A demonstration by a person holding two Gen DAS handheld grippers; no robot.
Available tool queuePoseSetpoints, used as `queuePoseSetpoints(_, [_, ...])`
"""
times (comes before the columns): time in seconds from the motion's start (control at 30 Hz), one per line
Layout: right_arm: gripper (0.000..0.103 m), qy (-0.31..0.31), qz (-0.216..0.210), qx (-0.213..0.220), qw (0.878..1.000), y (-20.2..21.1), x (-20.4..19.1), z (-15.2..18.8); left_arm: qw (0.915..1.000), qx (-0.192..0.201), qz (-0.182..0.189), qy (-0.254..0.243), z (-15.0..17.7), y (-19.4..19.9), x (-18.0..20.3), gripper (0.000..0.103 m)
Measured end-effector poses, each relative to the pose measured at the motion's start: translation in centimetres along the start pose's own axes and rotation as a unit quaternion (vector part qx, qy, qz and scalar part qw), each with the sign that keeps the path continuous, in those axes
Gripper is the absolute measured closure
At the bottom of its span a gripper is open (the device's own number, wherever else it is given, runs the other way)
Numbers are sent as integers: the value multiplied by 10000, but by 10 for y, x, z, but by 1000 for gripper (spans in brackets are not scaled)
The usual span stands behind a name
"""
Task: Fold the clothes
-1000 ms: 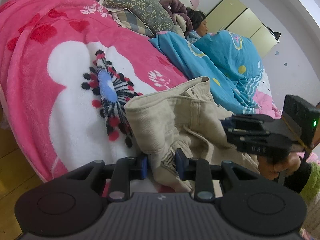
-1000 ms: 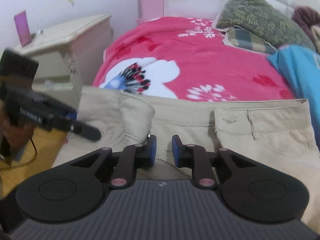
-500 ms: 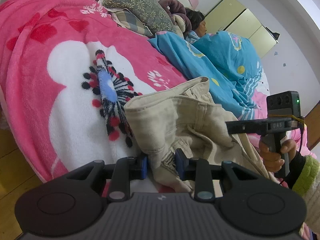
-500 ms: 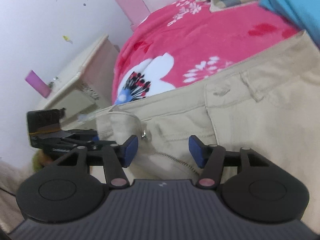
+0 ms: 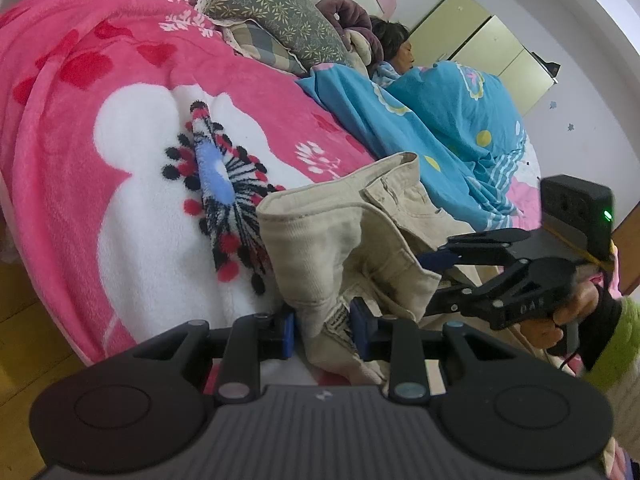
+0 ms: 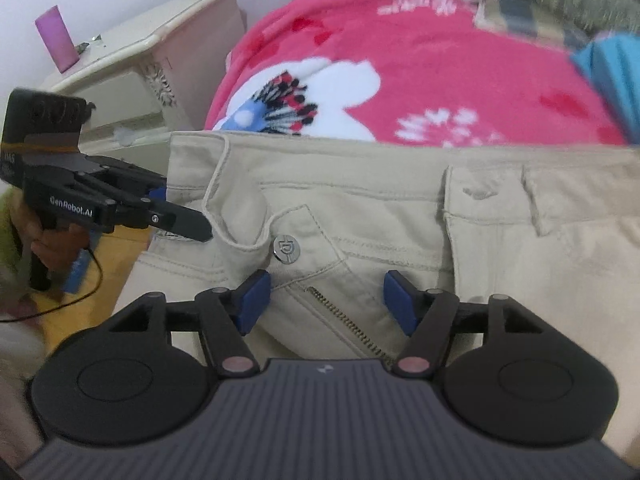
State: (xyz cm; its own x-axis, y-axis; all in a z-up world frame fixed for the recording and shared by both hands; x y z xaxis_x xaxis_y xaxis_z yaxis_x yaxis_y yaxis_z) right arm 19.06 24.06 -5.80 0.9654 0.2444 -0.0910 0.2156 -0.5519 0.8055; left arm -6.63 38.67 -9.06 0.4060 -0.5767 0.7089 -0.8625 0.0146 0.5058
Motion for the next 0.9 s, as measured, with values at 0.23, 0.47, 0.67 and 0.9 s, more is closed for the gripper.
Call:
queuePoseSetpoints(0.23, [79,7,242,-135,9996,10,-13,-9,10000,35,-27,-16,2,2,1,73])
queuePoseSetpoints(0.47, [92,497,1813,442,9812,35,-57,-3,10000,69,-55,-29,4,5,3,72])
queuePoseSetpoints(0.67, [97,60,2473,974,9640,54,-41,-2,9999,88,-62,-19,5,6,3,72])
queuePoseSetpoints(0.9, [98,100,2913,946,9519,15,-4,-3,9998,130,-134,17,6,7,5,72])
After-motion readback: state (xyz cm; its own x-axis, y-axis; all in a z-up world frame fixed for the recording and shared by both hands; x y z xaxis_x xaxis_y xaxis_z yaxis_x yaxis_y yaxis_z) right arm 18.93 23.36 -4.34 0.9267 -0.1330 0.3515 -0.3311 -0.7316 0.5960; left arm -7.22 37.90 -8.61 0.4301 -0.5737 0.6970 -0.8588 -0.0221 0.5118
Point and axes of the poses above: each gripper's, at about its wrist camera, not at the fingertips, and y roughly against the way its jaws point, x to its right, z to its underside, the point moved 1 cm from there along -y, roughly the way its jaws point, and after that the axes turned 12 degrees about y, right-handed, at the moved point
